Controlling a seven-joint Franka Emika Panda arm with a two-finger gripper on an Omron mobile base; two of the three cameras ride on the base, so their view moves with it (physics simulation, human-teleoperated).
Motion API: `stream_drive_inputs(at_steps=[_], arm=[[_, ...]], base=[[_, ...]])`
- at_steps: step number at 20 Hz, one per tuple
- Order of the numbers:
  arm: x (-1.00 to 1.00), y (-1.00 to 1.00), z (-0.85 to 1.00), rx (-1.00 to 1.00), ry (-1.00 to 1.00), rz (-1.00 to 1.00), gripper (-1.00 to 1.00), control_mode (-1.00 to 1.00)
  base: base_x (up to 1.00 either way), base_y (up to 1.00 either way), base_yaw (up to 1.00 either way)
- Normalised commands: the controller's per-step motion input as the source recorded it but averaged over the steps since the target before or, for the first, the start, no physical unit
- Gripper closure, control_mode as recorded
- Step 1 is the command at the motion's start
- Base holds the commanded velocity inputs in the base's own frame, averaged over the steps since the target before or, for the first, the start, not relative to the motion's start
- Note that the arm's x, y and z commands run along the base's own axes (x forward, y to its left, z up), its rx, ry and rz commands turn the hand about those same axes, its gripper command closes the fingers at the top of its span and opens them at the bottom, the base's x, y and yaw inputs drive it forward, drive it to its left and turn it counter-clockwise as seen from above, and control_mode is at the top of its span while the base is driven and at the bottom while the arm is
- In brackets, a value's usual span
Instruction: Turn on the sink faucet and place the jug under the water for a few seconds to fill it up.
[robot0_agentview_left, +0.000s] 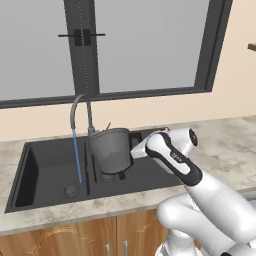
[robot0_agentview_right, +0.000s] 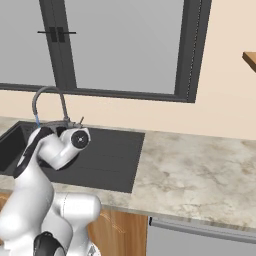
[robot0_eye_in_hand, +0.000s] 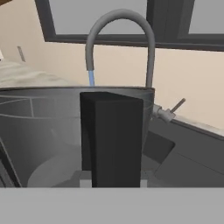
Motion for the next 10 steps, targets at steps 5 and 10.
stream_drive_inputs(at_steps=[5,10], arm=[[0.18,0.03,-0.34,0.00,-0.16,-0.01,1.00,-1.00],[0.16,0.05,-0.46,0.00,-0.31,0.00,1.00,-1.00]], base=[[0.00,0.00,0.00],[0.00,0.00,0.00]])
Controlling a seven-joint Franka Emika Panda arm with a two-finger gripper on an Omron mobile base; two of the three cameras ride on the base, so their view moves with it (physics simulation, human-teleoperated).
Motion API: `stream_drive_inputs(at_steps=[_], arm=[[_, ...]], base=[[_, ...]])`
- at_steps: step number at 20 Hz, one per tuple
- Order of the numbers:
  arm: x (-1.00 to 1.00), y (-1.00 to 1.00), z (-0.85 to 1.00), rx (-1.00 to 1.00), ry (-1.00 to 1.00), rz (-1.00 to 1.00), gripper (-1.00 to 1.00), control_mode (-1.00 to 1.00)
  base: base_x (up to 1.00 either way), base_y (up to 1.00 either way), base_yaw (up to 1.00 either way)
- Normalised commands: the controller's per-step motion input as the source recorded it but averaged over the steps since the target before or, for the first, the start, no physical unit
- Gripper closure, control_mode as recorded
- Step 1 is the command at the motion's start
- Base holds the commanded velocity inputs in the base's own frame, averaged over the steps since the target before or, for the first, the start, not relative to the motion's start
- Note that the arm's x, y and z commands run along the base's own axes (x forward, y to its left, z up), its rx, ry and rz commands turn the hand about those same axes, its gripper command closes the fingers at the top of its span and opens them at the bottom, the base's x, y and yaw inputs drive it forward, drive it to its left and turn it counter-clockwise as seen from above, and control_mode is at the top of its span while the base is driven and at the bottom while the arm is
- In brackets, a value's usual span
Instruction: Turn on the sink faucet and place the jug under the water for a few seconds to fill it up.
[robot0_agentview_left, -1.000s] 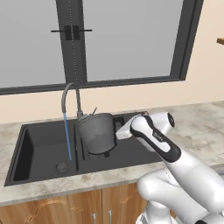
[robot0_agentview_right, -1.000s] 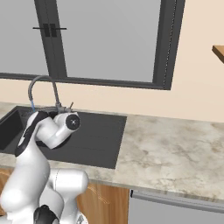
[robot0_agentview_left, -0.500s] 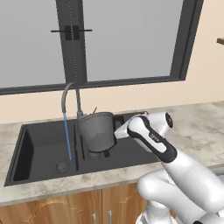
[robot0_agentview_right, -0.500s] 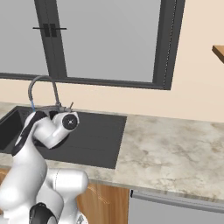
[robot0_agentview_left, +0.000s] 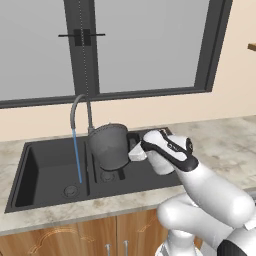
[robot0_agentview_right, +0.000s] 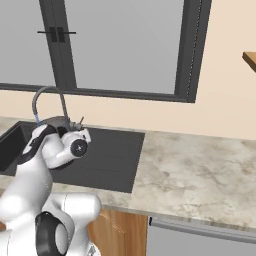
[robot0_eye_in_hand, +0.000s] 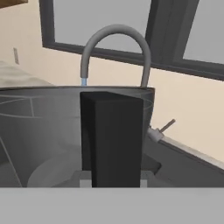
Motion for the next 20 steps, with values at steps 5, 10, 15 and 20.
stream_drive_inputs(at_steps=[5,10,15,20], arm=[[0.03,0.06,-0.23,0.00,-0.14,0.00,1.00,-1.00],[0.01,0.00,-0.03,0.00,-0.01,0.00,1.00,-1.00],[-0.23,-0.11,-0.13,0.00,-0.08,0.00,1.00,-1.00],[-0.41,-0.19,-0.17,0.00,-0.05,0.03,1.00,-1.00]], base=[[0.00,0.00,0.00],[0.00,0.00,0.00],[0.00,0.00,0.00],[0.00,0.00,0.00]])
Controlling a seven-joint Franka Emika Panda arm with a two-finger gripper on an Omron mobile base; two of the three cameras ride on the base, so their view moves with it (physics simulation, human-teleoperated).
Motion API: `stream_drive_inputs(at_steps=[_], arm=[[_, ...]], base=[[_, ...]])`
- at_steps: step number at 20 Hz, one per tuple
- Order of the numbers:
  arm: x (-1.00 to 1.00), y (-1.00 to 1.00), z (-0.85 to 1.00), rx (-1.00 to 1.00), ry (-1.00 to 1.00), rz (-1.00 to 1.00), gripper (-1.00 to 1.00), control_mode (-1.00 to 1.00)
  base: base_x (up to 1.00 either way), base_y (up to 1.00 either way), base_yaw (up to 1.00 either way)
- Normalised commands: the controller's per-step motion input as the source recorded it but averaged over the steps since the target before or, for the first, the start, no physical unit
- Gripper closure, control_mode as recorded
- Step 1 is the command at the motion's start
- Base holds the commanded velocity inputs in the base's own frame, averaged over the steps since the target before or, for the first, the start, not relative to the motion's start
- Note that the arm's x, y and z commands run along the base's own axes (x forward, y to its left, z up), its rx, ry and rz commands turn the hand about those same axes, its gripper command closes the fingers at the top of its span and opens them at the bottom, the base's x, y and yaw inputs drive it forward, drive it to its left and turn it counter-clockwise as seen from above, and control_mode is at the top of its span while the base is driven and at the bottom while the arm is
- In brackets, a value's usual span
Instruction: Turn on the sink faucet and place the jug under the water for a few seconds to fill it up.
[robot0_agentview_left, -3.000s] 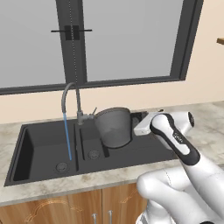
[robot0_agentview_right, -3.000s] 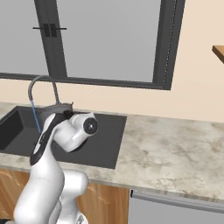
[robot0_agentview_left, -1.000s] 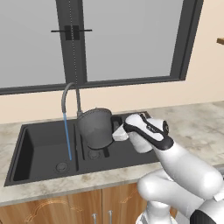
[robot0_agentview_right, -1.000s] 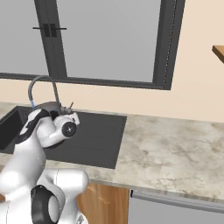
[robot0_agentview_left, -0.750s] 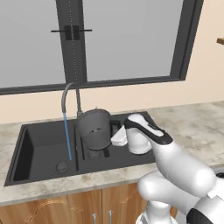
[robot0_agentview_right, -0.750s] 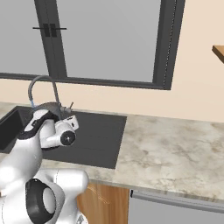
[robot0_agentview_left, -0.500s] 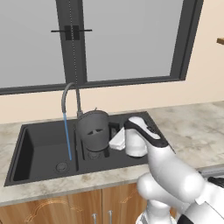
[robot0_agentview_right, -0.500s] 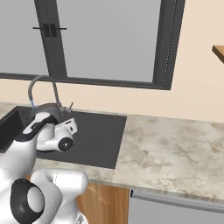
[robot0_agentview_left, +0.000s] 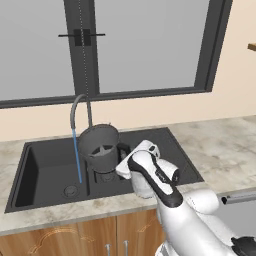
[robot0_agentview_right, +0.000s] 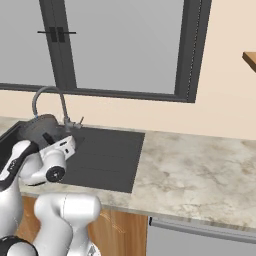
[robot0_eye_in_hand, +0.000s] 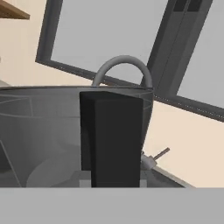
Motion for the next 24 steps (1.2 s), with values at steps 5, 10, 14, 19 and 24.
stream_drive_inputs(at_steps=[5,10,14,19,24], arm=[[-0.28,-0.14,-0.27,0.00,-0.04,0.13,1.00,-1.00],[0.18,0.01,-0.03,0.00,0.14,0.03,1.00,-1.00],[0.18,-0.03,0.02,0.00,0.41,0.00,1.00,-1.00],[0.15,0.01,-0.06,0.00,0.09,0.03,1.00,-1.00],[0.30,0.01,-0.12,0.00,-0.03,0.05,1.00,-1.00]], base=[[0.00,0.00,0.00],[0.00,0.00,0.00],[0.00,0.00,0.00],[0.00,0.00,0.00],[0.00,0.00,0.00]])
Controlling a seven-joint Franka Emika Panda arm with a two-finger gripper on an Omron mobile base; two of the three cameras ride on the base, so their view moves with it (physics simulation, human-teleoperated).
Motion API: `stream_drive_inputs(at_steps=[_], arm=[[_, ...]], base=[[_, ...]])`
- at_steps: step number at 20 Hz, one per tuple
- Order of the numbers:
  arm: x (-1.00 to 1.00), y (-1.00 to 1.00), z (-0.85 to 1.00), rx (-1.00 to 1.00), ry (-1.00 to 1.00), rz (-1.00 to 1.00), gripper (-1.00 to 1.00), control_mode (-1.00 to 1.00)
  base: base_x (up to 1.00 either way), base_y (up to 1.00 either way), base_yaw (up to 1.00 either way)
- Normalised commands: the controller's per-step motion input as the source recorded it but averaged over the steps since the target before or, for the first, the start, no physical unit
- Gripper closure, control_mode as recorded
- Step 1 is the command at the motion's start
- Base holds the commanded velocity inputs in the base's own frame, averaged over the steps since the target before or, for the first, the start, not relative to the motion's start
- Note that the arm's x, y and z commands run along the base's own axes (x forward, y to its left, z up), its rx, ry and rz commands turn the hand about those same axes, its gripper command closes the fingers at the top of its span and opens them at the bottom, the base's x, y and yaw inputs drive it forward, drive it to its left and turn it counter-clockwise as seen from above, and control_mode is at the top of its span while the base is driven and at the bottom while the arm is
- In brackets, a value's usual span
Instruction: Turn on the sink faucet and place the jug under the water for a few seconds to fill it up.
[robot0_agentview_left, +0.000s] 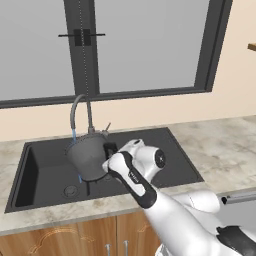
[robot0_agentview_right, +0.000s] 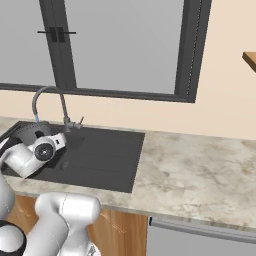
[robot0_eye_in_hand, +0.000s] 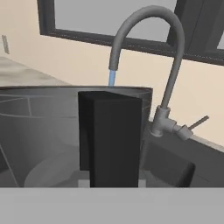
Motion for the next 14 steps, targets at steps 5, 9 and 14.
stream_drive_inputs(at_steps=[5,9,14], arm=[[0.29,0.00,-0.22,0.00,0.00,0.06,1.00,-1.00],[0.33,0.00,-0.25,0.00,0.00,0.05,1.00,-1.00],[0.34,0.00,-0.21,0.00,0.00,0.04,1.00,-1.00]], base=[[0.00,0.00,0.00],[0.00,0.00,0.00],[0.00,0.00,0.00]])
